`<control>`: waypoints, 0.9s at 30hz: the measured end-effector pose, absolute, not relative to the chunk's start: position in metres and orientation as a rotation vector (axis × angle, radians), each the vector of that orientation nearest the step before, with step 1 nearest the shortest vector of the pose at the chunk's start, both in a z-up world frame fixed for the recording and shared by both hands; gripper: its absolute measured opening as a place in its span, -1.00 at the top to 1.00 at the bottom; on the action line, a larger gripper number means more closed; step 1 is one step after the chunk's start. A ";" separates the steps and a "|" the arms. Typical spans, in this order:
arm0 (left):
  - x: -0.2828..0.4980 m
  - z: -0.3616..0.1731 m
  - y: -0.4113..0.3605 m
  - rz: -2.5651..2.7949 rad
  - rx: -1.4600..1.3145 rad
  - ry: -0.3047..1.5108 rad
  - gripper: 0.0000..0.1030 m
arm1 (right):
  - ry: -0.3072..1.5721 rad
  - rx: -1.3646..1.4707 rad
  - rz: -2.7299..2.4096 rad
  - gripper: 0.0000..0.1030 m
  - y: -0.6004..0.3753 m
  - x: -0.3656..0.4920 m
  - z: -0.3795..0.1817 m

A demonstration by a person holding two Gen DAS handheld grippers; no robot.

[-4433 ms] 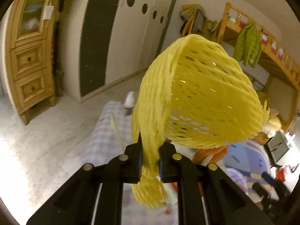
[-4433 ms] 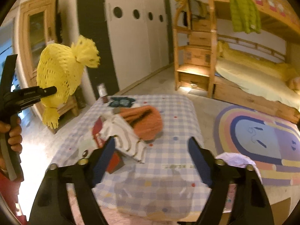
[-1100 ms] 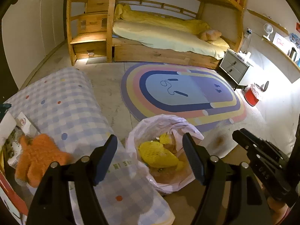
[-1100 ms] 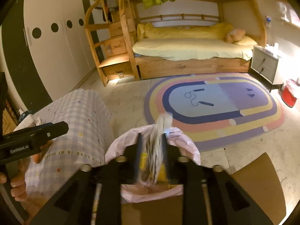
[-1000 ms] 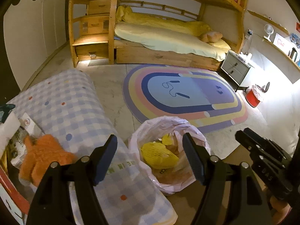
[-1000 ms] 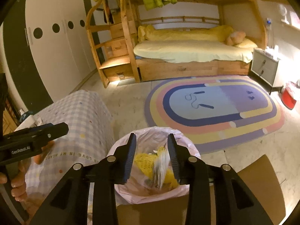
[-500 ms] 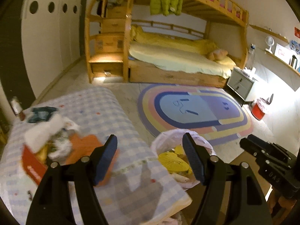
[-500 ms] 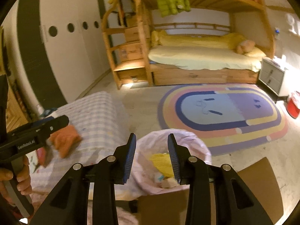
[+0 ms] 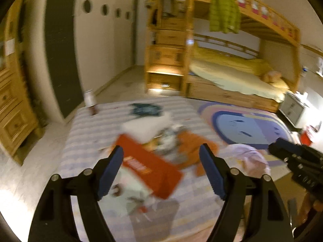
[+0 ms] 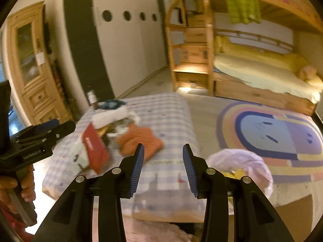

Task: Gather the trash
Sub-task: 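Move the right gripper back to the table toward the dark green wrapper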

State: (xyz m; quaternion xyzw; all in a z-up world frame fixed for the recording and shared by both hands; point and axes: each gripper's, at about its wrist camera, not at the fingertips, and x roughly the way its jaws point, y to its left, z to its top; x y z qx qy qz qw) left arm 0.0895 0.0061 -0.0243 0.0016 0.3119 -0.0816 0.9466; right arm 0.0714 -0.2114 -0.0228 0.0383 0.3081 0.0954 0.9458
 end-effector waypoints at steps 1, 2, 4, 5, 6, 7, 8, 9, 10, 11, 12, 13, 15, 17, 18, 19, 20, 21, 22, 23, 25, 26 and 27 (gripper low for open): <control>0.089 -0.026 0.018 -0.147 -0.005 0.639 -0.49 | 0.625 0.067 0.213 0.06 -0.202 0.073 -0.023; 0.088 -0.029 0.028 -0.123 -0.015 0.647 -0.49 | 0.623 0.059 0.227 -0.01 -0.195 0.074 -0.023; 0.086 -0.038 0.053 -0.070 -0.045 0.669 -0.49 | 0.628 0.042 0.261 -0.03 -0.179 0.079 -0.023; 0.084 -0.041 0.061 -0.053 -0.055 0.677 -0.49 | 0.632 0.033 0.277 -0.04 -0.171 0.083 -0.024; 0.083 -0.047 0.073 -0.025 -0.071 0.691 -0.49 | 0.636 0.027 0.290 -0.04 -0.164 0.085 -0.025; 0.081 -0.051 0.080 -0.009 -0.078 0.696 -0.49 | 0.639 0.023 0.298 -0.04 -0.159 0.088 -0.026; 0.080 -0.055 0.088 0.013 -0.089 0.705 -0.49 | 0.644 0.018 0.312 -0.04 -0.152 0.090 -0.028; 0.077 -0.058 0.092 0.026 -0.095 0.709 -0.49 | 0.647 0.014 0.320 -0.04 -0.149 0.093 -0.029; 0.077 -0.062 0.098 0.041 -0.106 0.718 -0.49 | 0.651 0.004 0.332 -0.04 -0.144 0.096 -0.031; 0.078 -0.064 0.101 0.048 -0.112 0.723 -0.49 | 0.656 -0.004 0.340 -0.04 -0.141 0.099 -0.032; 0.082 -0.065 0.107 0.058 -0.118 0.731 -0.49 | 0.658 -0.014 0.346 -0.04 -0.136 0.103 -0.032; 0.082 -0.065 0.110 0.066 -0.119 0.730 -0.49 | 0.656 -0.024 0.351 -0.04 -0.131 0.108 -0.032; 0.088 -0.061 0.115 0.072 -0.120 0.715 -0.49 | 0.650 -0.034 0.356 -0.04 -0.124 0.118 -0.029; 0.097 -0.055 0.119 0.080 -0.114 0.699 -0.49 | 0.643 -0.040 0.365 -0.02 -0.116 0.132 -0.027; 0.101 -0.054 0.118 0.081 -0.113 0.693 -0.49 | 0.643 -0.044 0.365 -0.01 -0.112 0.139 -0.026; 0.106 -0.051 0.119 0.083 -0.111 0.687 -0.49 | 0.645 -0.047 0.366 -0.01 -0.109 0.146 -0.026; 0.111 -0.049 0.121 0.086 -0.110 0.682 -0.49 | 0.649 -0.048 0.370 0.04 -0.106 0.155 -0.026; 0.116 -0.048 0.122 0.088 -0.111 0.679 -0.49 | 0.652 -0.050 0.370 0.06 -0.103 0.164 -0.027; 0.121 -0.048 0.122 0.090 -0.112 0.678 -0.49 | 0.654 -0.053 0.367 0.06 -0.101 0.170 -0.029; 0.125 -0.047 0.122 0.090 -0.112 0.676 -0.49 | 0.661 -0.051 0.363 0.06 -0.099 0.180 -0.031; 0.136 -0.048 0.123 0.089 -0.111 0.677 -0.49 | 0.677 -0.027 0.363 0.06 -0.097 0.197 -0.035; 0.142 -0.048 0.123 0.090 -0.109 0.679 -0.49 | 0.687 -0.010 0.362 0.07 -0.096 0.208 -0.038; 0.145 -0.049 0.122 0.089 -0.106 0.680 -0.49 | 0.691 -0.002 0.360 0.06 -0.096 0.214 -0.039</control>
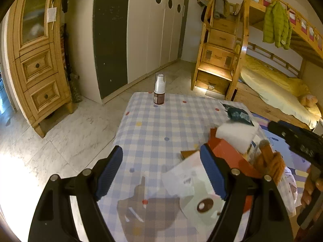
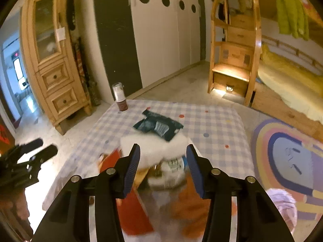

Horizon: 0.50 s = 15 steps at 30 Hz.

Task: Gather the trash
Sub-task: 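Move the right gripper back to the table toward the dark green wrapper, then close the right gripper on the dark green snack wrapper and lift it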

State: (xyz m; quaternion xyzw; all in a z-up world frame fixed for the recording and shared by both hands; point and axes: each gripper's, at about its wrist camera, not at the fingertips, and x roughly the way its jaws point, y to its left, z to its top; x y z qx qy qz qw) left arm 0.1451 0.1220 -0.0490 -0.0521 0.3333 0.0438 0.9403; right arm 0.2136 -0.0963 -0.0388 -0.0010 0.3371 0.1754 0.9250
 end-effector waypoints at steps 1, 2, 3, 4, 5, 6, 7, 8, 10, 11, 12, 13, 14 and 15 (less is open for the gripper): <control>0.150 -0.050 0.122 0.089 -0.104 0.682 -0.49 | 0.697 0.011 0.363 0.06 -0.096 0.223 -0.041; 0.154 -0.051 0.122 0.089 -0.103 0.684 -0.49 | 0.703 0.018 0.367 0.05 -0.095 0.230 -0.041; 0.161 -0.052 0.121 0.089 -0.101 0.687 -0.49 | 0.710 0.024 0.369 0.05 -0.094 0.237 -0.042; 0.165 -0.053 0.121 0.089 -0.101 0.690 -0.49 | 0.717 0.027 0.373 0.05 -0.093 0.245 -0.044; 0.169 -0.054 0.120 0.089 -0.101 0.692 -0.49 | 0.724 0.028 0.376 0.05 -0.091 0.251 -0.045; 0.174 -0.056 0.119 0.089 -0.101 0.696 -0.49 | 0.731 0.029 0.375 0.05 -0.090 0.258 -0.048; 0.178 -0.057 0.118 0.088 -0.102 0.700 -0.49 | 0.736 0.031 0.375 0.05 -0.088 0.262 -0.049; 0.181 -0.059 0.118 0.087 -0.102 0.702 -0.49 | 0.742 0.037 0.376 0.05 -0.087 0.267 -0.051; 0.188 -0.061 0.115 0.083 -0.100 0.707 -0.49 | 0.753 0.042 0.377 0.05 -0.086 0.276 -0.054; 0.190 -0.062 0.114 0.079 -0.100 0.710 -0.49 | 0.763 0.044 0.385 0.05 -0.085 0.279 -0.056; 0.191 -0.063 0.114 0.076 -0.100 0.712 -0.49 | 0.771 0.043 0.390 0.06 -0.083 0.282 -0.057; 0.193 -0.064 0.114 0.073 -0.100 0.716 -0.49 | 0.787 0.038 0.399 0.07 -0.082 0.284 -0.060; 0.194 -0.066 0.114 0.072 -0.100 0.720 -0.49 | 0.799 0.033 0.405 0.15 -0.081 0.284 -0.062; 0.193 -0.067 0.113 0.071 -0.100 0.722 -0.49 | 0.808 0.031 0.414 0.22 -0.080 0.284 -0.064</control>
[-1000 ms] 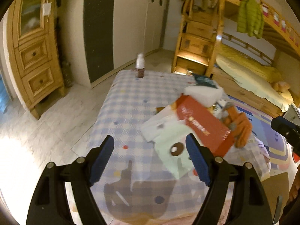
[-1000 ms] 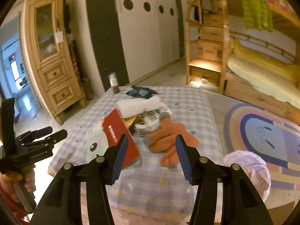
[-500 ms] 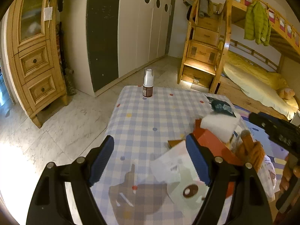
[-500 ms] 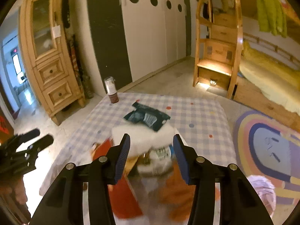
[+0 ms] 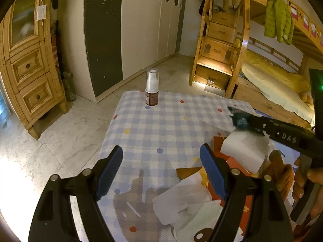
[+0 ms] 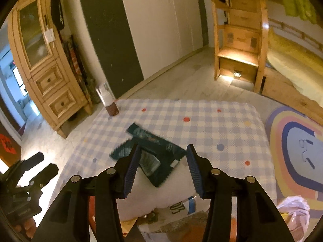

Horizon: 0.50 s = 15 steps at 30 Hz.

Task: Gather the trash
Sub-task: 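Close the right gripper on the dark green snack wrapper and lift it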

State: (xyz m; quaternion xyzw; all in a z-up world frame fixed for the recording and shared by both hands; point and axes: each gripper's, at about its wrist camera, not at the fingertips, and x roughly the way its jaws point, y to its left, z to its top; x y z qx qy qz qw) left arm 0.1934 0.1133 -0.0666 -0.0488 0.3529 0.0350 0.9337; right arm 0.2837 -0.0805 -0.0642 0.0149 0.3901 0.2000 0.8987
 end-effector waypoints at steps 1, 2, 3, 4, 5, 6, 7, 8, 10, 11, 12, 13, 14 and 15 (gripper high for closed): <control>0.193 -0.067 0.113 0.071 -0.099 0.725 -0.49 | 0.807 0.027 0.421 0.24 -0.080 0.281 -0.065; 0.192 -0.069 0.114 0.071 -0.100 0.728 -0.49 | 0.805 0.022 0.425 0.28 -0.080 0.278 -0.065; 0.191 -0.069 0.114 0.071 -0.103 0.731 -0.49 | 0.802 0.009 0.429 0.29 -0.079 0.274 -0.065; 0.190 -0.070 0.113 0.072 -0.105 0.734 -0.49 | 0.802 -0.003 0.431 0.30 -0.077 0.274 -0.066; 0.189 -0.070 0.114 0.072 -0.108 0.737 -0.49 | 0.797 -0.024 0.431 0.32 -0.074 0.270 -0.066; 0.187 -0.071 0.114 0.073 -0.110 0.739 -0.49 | 0.794 -0.035 0.431 0.33 -0.073 0.270 -0.066; 0.185 -0.072 0.114 0.073 -0.111 0.741 -0.49 | 0.790 -0.054 0.430 0.35 -0.070 0.267 -0.067; 0.183 -0.072 0.114 0.073 -0.111 0.742 -0.49 | 0.786 -0.068 0.428 0.36 -0.068 0.266 -0.067; 0.178 -0.072 0.114 0.078 -0.111 0.744 -0.49 | 0.769 -0.098 0.419 0.47 -0.064 0.262 -0.066; 0.177 -0.071 0.114 0.080 -0.110 0.745 -0.49 | 0.758 -0.110 0.412 0.62 -0.062 0.259 -0.065; 0.175 -0.071 0.115 0.083 -0.110 0.746 -0.49 | 0.754 -0.115 0.410 0.65 -0.062 0.258 -0.064; 0.172 -0.070 0.117 0.086 -0.110 0.745 -0.49 | 0.751 -0.113 0.411 0.65 -0.062 0.257 -0.061; 0.170 -0.070 0.118 0.091 -0.110 0.745 -0.49 | 0.746 -0.110 0.411 0.67 -0.064 0.255 -0.059; 0.168 -0.070 0.119 0.094 -0.112 0.745 -0.49 | 0.737 -0.111 0.411 0.71 -0.065 0.252 -0.056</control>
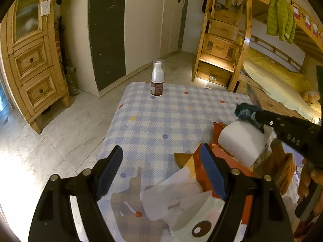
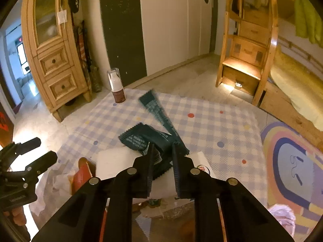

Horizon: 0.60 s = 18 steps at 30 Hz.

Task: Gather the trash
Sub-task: 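Close the right gripper on the dark green snack wrapper and lift it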

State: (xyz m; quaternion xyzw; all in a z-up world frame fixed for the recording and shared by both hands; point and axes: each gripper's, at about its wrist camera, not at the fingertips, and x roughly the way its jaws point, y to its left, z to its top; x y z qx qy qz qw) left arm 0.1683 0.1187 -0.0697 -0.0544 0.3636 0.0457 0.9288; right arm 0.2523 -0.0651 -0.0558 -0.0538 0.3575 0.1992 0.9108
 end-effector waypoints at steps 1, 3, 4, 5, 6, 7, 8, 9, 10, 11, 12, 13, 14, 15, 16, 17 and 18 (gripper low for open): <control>0.166 -0.069 0.120 0.096 -0.112 0.745 -0.49 | 0.734 -0.110 0.411 0.73 -0.066 0.252 -0.055; 0.162 -0.068 0.122 0.101 -0.113 0.744 -0.49 | 0.721 -0.105 0.410 0.80 -0.070 0.248 -0.050; 0.160 -0.067 0.122 0.103 -0.115 0.742 -0.49 | 0.708 -0.098 0.407 0.81 -0.073 0.243 -0.046; 0.158 -0.066 0.123 0.103 -0.117 0.740 -0.49 | 0.694 -0.091 0.404 0.81 -0.077 0.240 -0.041; 0.155 -0.063 0.124 0.104 -0.117 0.735 -0.49 | 0.675 -0.081 0.400 0.81 -0.082 0.234 -0.034; 0.152 -0.061 0.124 0.105 -0.117 0.731 -0.49 | 0.667 -0.074 0.399 0.82 -0.085 0.230 -0.029; 0.149 -0.059 0.125 0.104 -0.116 0.727 -0.49 | 0.663 -0.067 0.400 0.81 -0.089 0.225 -0.024; 0.144 -0.057 0.125 0.100 -0.115 0.723 -0.49 | 0.658 -0.060 0.399 0.82 -0.093 0.218 -0.019; 0.139 -0.056 0.124 0.096 -0.113 0.720 -0.49 | 0.657 -0.058 0.396 0.81 -0.095 0.214 -0.015; 0.136 -0.055 0.124 0.094 -0.110 0.719 -0.51 | 0.657 -0.054 0.393 0.81 -0.099 0.208 -0.013; 0.131 -0.056 0.121 0.087 -0.104 0.719 -0.54 | 0.658 -0.052 0.391 0.81 -0.102 0.202 -0.012; 0.126 -0.057 0.119 0.080 -0.097 0.722 -0.58 | 0.660 -0.053 0.384 0.81 -0.106 0.191 -0.012; 0.123 -0.059 0.117 0.075 -0.089 0.727 -0.59 | 0.663 -0.054 0.381 0.81 -0.108 0.184 -0.013; 0.116 -0.064 0.112 0.067 -0.078 0.738 -0.59 | 0.667 -0.054 0.381 0.81 -0.109 0.179 -0.015; 0.114 -0.067 0.109 0.060 -0.073 0.747 -0.61 | 0.677 -0.053 0.380 0.81 -0.112 0.169 -0.020; 0.110 -0.071 0.105 0.051 -0.068 0.758 -0.63 | 0.681 -0.055 0.378 0.80 -0.113 0.164 -0.021; 0.105 -0.076 0.101 0.043 -0.061 0.773 -0.63 | 0.685 -0.058 0.373 0.80 -0.116 0.156 -0.026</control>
